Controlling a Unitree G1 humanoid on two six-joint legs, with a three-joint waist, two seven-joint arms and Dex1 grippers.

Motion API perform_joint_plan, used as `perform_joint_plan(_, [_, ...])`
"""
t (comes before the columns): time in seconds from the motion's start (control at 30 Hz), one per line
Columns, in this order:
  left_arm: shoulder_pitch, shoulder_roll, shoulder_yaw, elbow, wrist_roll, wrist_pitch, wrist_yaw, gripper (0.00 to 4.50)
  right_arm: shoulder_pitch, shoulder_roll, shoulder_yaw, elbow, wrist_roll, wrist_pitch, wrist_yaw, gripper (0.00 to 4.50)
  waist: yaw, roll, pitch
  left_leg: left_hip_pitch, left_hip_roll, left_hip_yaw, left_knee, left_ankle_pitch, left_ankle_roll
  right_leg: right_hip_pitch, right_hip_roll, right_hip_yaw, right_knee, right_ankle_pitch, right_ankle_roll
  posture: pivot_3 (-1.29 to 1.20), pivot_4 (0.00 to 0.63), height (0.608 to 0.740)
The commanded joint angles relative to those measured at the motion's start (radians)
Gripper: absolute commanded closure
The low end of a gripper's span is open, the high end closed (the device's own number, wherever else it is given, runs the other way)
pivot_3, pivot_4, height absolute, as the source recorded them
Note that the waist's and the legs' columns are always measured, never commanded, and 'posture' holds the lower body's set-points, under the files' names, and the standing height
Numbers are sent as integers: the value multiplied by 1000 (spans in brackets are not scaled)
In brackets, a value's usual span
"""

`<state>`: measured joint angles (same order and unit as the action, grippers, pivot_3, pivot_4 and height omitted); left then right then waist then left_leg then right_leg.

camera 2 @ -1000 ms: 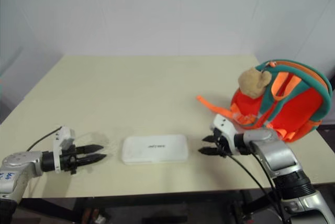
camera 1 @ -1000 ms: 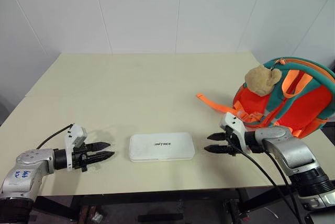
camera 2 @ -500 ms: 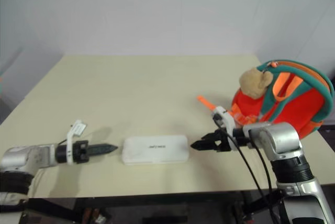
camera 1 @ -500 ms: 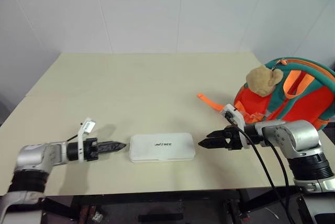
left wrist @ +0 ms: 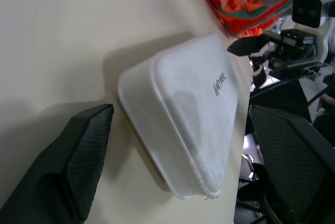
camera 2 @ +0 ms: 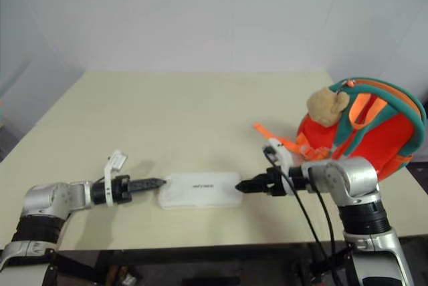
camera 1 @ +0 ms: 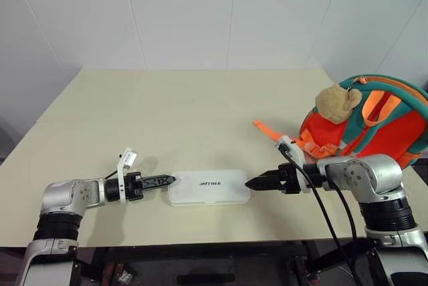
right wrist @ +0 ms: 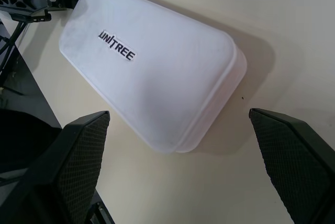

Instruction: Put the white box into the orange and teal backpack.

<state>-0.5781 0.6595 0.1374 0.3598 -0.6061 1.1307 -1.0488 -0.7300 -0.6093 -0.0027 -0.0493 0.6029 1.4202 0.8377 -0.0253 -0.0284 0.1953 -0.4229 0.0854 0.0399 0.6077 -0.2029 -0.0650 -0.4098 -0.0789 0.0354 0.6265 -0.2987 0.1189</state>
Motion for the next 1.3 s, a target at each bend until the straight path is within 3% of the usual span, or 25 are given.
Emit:
perform_joint_plan(0.03, [53,-24,-65,-16,12,54,30,51,-2,11,6,-43,29,4,-13,0,0,0,0,0,0,0,0,0,0,0,0,0,0,0,0,0,150,740])
perform_joint_plan(0.33, [38,-109,-41,-10,13,94,129,51,8,43,11,-57,53,6,-44,0,18,2,-3,0,0,0,4,-3,1,2,0,0,-1,0,0,0,150,740])
perform_joint_plan(1.3, [-1,-292,72,-2,-100,260,189,51,25,164,0,-85,76,-20,-110,0,24,5,-10,1,-1,0,5,-3,3,6,-1,1,-7,-1,-3,0,150,740])
